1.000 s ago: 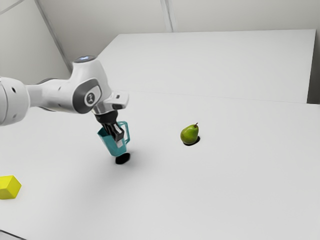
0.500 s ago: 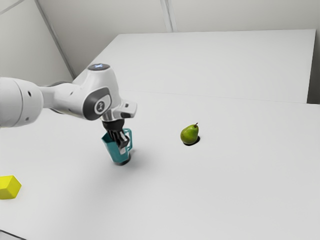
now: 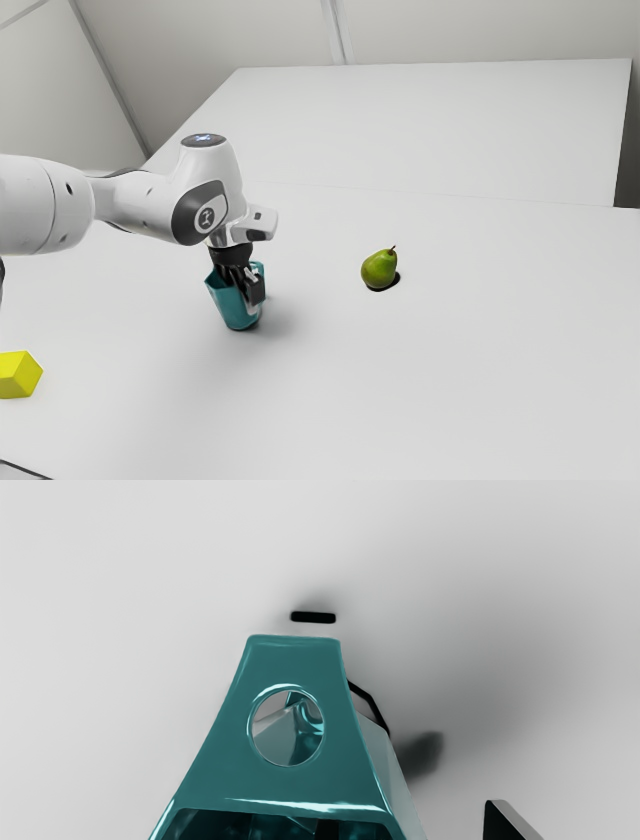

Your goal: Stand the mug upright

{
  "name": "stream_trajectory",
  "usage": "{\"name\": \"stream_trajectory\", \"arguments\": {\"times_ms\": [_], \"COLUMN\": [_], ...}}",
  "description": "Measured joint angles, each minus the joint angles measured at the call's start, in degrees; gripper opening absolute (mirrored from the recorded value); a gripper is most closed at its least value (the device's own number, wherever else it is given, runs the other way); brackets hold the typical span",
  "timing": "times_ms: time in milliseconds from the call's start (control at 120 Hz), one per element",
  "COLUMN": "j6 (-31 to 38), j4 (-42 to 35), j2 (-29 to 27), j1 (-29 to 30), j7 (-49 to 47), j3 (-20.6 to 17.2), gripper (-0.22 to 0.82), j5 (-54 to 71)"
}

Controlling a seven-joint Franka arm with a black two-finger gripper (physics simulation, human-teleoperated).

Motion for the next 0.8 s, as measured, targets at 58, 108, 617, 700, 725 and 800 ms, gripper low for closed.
{"name": "stream_trajectory", "arguments": {"times_ms": [58, 108, 617, 700, 725, 800], "j6": [-0.02, -0.06, -1.72, -2.41, -2.6, -3.18], "j4": [0.45, 0.91, 4.9, 5.97, 6.27, 7.18], "j2": [-0.03, -0.07, -2.43, -3.06, -3.32, -4.01], "j1": [-0.07, -0.62, -1.24, -1.31, -1.32, -1.31], "j7": [0.08, 0.14, 0.56, 0.56, 0.56, 0.53], "j3": [0.02, 0.04, 0.06, 0.06, 0.06, 0.13], "gripper": [0.37, 0.42, 0.59, 0.59, 0.59, 0.6], "j5": [-0.02, -0.01, -0.5, -0.59, -0.61, -0.66]}}
